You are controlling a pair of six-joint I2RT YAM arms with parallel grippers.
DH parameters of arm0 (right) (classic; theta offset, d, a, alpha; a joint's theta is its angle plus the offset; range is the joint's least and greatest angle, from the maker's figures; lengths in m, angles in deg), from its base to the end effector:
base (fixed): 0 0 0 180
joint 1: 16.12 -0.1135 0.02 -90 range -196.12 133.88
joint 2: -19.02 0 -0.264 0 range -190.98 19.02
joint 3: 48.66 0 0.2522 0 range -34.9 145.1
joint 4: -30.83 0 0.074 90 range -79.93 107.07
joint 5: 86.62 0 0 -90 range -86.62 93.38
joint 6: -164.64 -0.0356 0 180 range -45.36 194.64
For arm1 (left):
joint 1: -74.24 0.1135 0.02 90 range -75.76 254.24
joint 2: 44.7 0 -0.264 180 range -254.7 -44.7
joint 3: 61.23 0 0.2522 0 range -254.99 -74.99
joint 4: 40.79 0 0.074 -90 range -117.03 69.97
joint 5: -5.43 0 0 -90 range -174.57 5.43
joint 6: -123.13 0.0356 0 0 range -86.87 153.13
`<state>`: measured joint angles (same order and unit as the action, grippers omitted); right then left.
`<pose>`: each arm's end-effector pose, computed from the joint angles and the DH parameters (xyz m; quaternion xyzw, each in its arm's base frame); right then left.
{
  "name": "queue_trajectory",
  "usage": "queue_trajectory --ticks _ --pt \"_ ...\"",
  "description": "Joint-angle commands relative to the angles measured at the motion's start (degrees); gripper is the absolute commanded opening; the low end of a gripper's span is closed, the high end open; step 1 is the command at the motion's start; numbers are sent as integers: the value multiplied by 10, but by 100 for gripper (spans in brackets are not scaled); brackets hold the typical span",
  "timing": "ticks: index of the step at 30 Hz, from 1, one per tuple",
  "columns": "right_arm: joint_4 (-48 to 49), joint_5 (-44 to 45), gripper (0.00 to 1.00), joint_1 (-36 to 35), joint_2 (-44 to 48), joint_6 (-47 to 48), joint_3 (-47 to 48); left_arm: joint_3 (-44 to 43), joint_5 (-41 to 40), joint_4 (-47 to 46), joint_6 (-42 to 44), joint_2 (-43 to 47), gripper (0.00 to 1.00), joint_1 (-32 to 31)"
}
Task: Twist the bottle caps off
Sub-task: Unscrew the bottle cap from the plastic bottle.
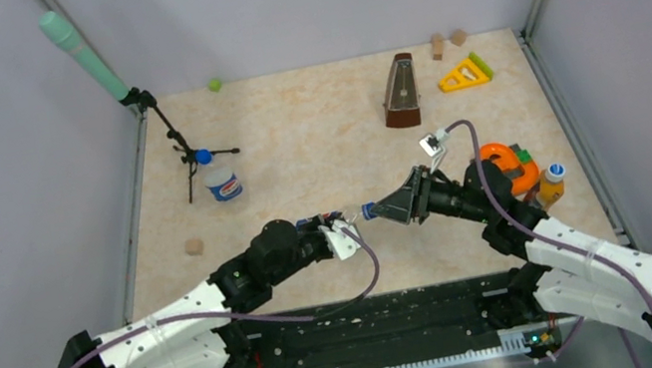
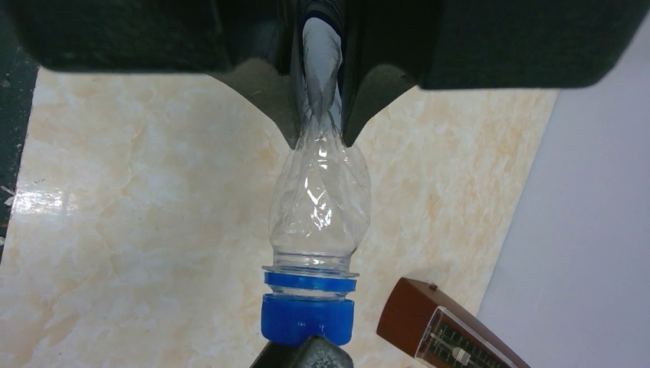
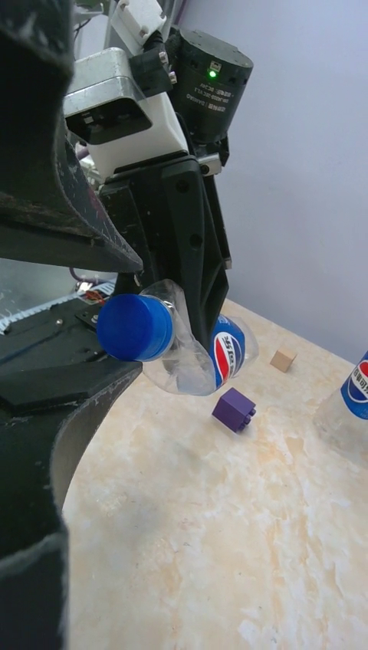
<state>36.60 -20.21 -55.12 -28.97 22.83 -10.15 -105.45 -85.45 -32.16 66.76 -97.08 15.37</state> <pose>0.1453 0.1360 0.2612 -0.0592 0.7254 0.5814 0.3638 0.1108 -0.1824 0.2552 0.5767 0.5584 -0.1243 0.5832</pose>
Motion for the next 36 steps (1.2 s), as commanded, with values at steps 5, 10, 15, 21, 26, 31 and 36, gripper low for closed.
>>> queue_trajectory --ticks 5,10,15,21,26,31,36 --pt "12 -18 40 -3 -19 3 27 -15 6 -14 4 7 0 -3" --pt "16 -11 31 -3 -21 3 22 -18 25 -8 9 17 0 -4" --pt "23 -19 7 -3 -15 14 19 -16 24 -5 6 17 0 -4" --pt "10 -40 0 -3 10 89 13 -53 42 43 -105 11 0 1" --pt "-128 -64 0 -3 28 244 74 -115 170 150 -134 -5 0 25" --pt "-162 -108 0 -3 42 331 101 -132 314 171 -178 -5 0 75" --pt "-159 -128 0 -3 76 415 100 -133 401 174 -207 8 0 125"
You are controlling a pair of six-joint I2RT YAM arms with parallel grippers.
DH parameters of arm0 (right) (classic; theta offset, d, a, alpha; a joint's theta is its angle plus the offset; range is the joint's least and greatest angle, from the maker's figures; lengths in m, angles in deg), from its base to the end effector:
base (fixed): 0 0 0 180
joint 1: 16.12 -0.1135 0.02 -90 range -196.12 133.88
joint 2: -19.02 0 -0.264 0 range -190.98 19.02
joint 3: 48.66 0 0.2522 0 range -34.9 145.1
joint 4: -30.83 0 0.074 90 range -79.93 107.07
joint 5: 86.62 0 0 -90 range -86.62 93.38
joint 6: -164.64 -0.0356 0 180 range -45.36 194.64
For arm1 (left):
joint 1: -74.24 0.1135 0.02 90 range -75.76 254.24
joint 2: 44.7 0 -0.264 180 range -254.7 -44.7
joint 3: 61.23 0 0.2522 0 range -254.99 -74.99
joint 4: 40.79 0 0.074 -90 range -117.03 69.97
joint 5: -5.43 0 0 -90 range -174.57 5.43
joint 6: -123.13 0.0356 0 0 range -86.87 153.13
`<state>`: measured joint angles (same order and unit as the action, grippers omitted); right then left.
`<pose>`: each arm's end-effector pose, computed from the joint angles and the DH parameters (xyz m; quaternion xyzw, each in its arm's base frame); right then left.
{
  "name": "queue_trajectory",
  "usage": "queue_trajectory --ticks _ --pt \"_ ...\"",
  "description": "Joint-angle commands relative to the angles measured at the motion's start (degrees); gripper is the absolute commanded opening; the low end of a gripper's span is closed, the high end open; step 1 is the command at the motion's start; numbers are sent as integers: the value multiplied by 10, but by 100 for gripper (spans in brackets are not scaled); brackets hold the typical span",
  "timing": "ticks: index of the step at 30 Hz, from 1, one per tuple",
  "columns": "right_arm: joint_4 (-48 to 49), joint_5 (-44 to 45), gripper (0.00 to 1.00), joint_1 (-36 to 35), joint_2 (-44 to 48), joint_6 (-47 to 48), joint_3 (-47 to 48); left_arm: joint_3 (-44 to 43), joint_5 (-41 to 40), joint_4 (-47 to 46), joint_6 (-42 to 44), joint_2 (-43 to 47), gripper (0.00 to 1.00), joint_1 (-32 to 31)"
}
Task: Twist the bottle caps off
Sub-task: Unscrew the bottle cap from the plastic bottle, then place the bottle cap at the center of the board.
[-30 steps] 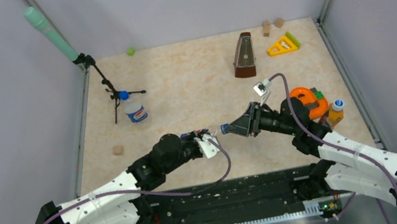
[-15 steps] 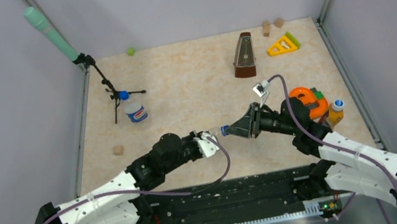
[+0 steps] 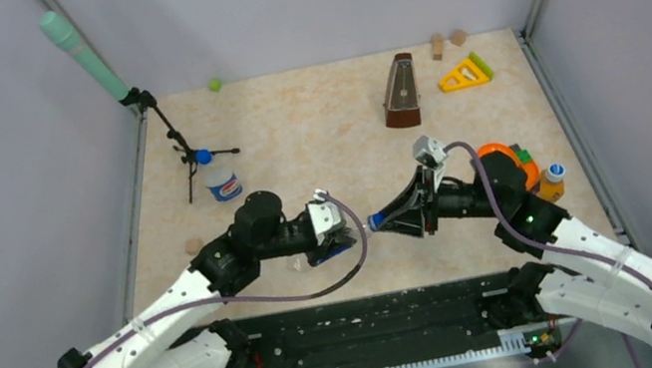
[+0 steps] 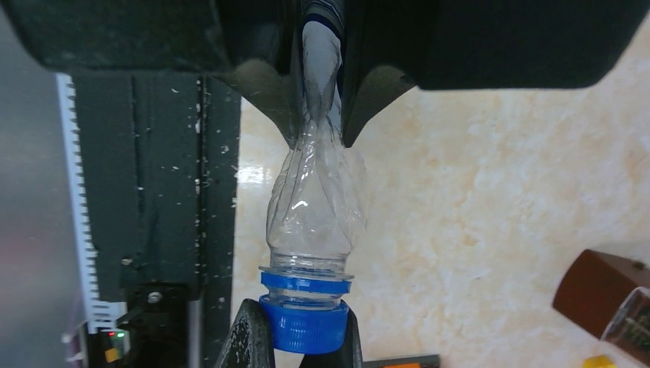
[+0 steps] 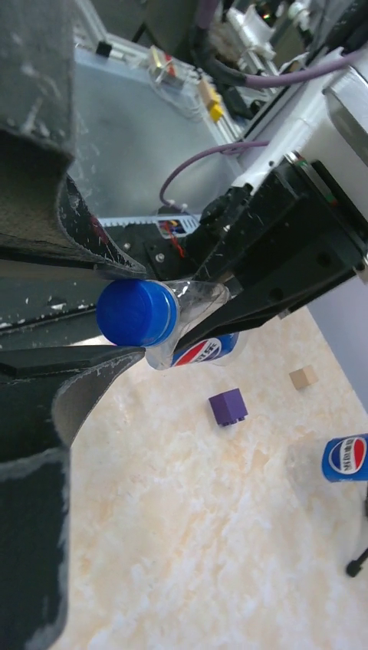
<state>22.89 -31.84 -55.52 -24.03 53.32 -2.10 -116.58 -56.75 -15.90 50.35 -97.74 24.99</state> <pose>0.1273 0.1311 0.3012 -0.3129 0.6585 0.5188 0.4464 0.1249 -0.1704 0.2941 0.5541 0.6023 -0.3408 0.4626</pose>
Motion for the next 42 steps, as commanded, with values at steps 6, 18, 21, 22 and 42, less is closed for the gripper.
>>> queue_trajectory --ticks 6,18,21,22,42 --pt "-17 -53 0 1 36 154 20 -32 216 26 -46 15 0 44" --pt "-33 -91 0 1 57 204 26 -58 324 56 -46 -1 0 50" --pt "-31 -83 0 1 63 204 25 -58 320 59 -45 -4 0 50" --pt "-32 -80 0 1 64 204 26 -57 314 59 -47 -4 0 50" --pt "-235 448 0 1 -166 39 187 119 -112 -330 -168 185 0 50"
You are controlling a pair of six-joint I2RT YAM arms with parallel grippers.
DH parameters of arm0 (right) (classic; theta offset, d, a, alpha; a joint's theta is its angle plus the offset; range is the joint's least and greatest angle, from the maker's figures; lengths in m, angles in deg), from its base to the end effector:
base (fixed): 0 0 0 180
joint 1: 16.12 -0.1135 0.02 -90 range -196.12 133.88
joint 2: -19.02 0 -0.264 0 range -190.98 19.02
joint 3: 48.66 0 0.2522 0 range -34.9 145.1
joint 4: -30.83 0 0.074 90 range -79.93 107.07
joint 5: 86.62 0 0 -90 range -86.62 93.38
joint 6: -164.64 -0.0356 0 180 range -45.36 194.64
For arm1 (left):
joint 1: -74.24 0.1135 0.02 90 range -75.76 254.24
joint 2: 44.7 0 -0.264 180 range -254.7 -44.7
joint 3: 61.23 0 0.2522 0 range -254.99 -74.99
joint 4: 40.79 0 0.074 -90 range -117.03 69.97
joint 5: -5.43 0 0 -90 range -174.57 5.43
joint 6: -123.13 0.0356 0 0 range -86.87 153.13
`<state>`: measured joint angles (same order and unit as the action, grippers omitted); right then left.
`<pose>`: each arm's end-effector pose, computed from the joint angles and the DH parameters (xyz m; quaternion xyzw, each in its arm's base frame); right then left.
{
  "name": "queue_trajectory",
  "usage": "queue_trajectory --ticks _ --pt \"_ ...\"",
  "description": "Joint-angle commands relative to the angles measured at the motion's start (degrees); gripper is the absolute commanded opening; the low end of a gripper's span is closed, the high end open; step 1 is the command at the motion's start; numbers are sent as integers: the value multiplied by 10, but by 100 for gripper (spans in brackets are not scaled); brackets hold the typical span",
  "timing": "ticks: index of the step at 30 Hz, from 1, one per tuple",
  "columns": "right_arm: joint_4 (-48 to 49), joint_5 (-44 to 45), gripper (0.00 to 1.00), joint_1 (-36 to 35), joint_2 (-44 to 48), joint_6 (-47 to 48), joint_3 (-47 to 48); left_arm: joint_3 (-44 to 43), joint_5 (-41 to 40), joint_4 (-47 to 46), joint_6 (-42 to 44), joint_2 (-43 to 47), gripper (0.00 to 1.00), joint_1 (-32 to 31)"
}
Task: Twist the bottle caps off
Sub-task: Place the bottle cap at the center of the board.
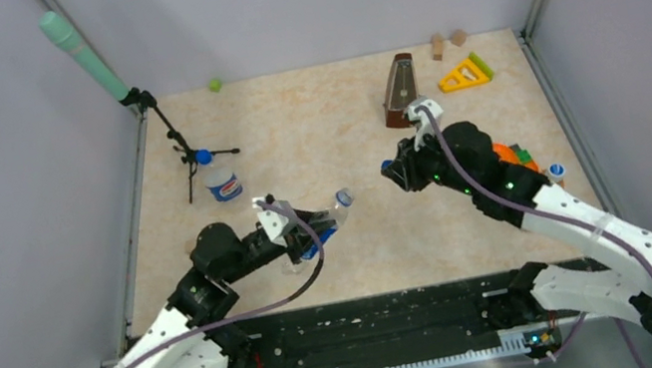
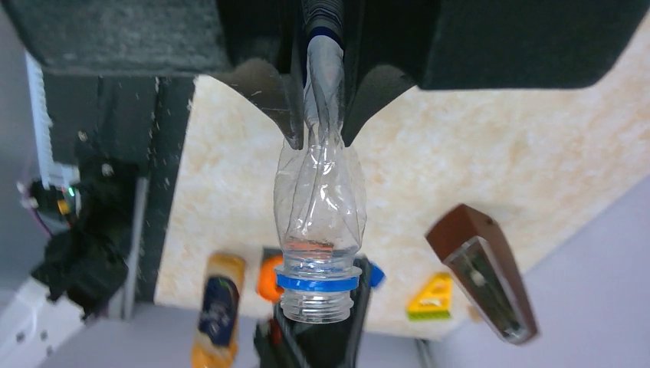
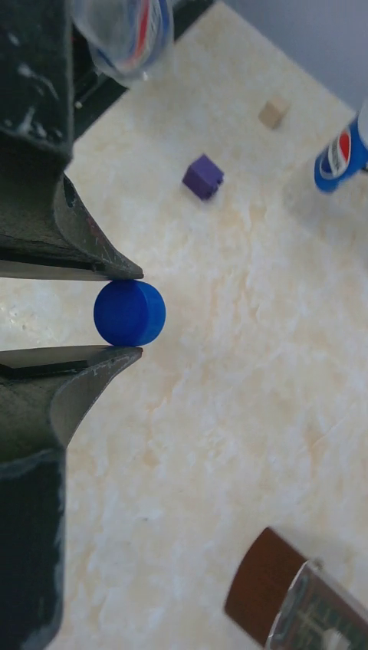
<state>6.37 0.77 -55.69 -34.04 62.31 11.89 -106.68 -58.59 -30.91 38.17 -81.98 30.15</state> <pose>0.1656 0.1390 0.3254 -0.2024 0.7777 0.2768 0.5269 0.1080 -0.1264 0.3061 0.4331 0.5708 -0.3788 0.5857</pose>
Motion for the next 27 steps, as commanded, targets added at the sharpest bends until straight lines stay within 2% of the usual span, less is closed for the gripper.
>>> queue_trajectory --ticks 1,5,9,14,20,27 --pt "-72 140 0 3 -93 -61 54 16 -97 -195 -71 27 0 -1" --pt "-55 165 0 6 -161 -79 70 -14 -77 -168 -93 4 0 -1" --pt "-33 187 0 14 -234 -86 94 23 -60 -185 -117 1 0 -2" --pt "-16 205 0 48 -327 -107 130 69 -80 -202 -119 38 0 -2" --pt "23 197 0 80 -410 -128 158 66 -92 -147 -102 85 0 -2" --pt "1 227 0 96 -491 -138 208 70 -122 -100 -95 121 0 -1"
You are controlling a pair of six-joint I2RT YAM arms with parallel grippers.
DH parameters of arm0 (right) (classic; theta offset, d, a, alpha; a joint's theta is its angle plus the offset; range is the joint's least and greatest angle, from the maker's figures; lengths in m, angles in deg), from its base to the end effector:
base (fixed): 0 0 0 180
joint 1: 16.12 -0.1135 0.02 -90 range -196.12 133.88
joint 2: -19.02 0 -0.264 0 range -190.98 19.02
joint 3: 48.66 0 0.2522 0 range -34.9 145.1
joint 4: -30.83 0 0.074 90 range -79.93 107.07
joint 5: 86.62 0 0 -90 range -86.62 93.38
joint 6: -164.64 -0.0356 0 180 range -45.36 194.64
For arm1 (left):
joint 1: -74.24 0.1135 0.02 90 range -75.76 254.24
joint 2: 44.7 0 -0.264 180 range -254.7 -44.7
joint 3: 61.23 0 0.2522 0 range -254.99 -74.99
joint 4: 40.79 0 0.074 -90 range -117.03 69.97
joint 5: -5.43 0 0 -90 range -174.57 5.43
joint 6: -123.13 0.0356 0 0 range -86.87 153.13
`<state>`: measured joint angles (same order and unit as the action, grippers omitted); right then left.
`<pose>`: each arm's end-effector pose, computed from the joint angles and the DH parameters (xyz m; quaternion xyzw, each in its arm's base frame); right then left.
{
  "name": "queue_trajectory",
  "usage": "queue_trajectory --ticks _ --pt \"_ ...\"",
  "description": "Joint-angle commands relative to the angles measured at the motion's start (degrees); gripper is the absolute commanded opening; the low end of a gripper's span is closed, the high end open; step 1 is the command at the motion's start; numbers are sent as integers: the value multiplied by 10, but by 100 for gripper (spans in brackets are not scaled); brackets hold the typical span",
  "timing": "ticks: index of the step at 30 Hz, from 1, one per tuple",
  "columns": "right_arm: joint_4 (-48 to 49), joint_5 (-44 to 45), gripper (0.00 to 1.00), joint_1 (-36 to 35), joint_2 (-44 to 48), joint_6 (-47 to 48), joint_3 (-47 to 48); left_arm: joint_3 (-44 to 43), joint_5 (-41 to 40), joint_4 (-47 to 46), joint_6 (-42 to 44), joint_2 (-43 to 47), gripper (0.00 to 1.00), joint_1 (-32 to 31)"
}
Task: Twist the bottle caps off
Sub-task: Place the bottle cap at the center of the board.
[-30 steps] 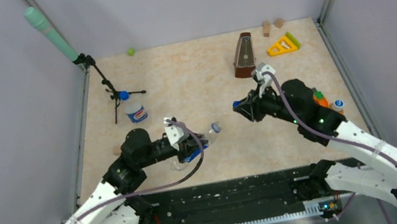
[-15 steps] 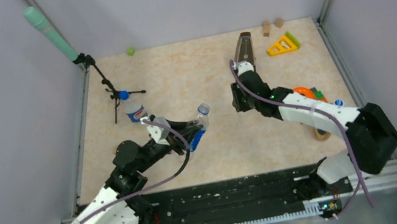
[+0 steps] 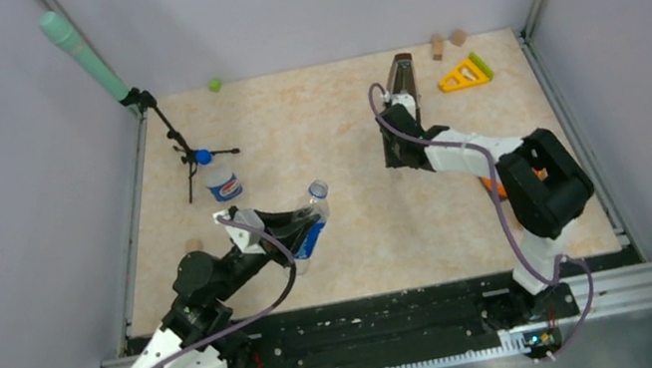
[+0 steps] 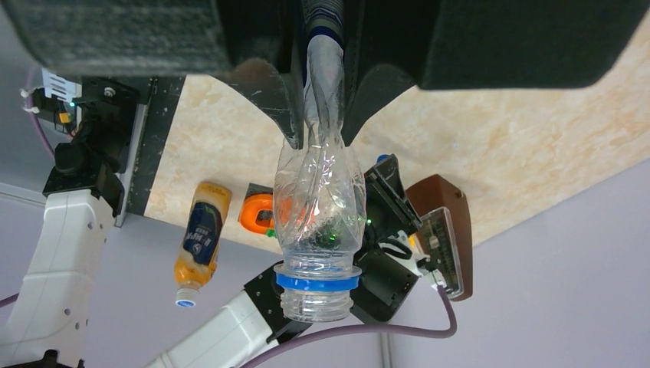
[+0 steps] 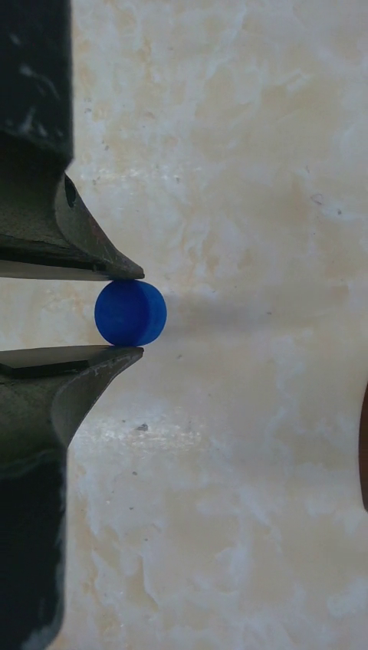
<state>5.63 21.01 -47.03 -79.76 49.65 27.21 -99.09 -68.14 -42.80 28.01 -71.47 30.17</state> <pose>0.3184 0.1781 0.1959 0.0071 0.9245 0.0391 0.3791 0.0915 -0.1026 0.3054 0.3107 0.5429 -0.4034 0.6678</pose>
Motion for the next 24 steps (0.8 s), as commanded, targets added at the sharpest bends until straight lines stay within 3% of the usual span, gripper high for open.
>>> queue_trajectory --ticks 1,8,18,21,24 --pt "3 18 0 15 -42 -9 63 -4 -31 23 7 20 0 -2" --pt "17 -23 0 41 -69 -5 80 9 -45 19 3 45 0 -1" --pt "3 -50 15 45 -105 17 122 8 -34 -2 -1 11 0 -2" --pt "-15 -49 11 45 -120 22 139 7 -31 -6 -3 4 0 -1" --pt "-13 -58 17 45 -125 24 139 8 -28 -14 -5 -2 0 -2"
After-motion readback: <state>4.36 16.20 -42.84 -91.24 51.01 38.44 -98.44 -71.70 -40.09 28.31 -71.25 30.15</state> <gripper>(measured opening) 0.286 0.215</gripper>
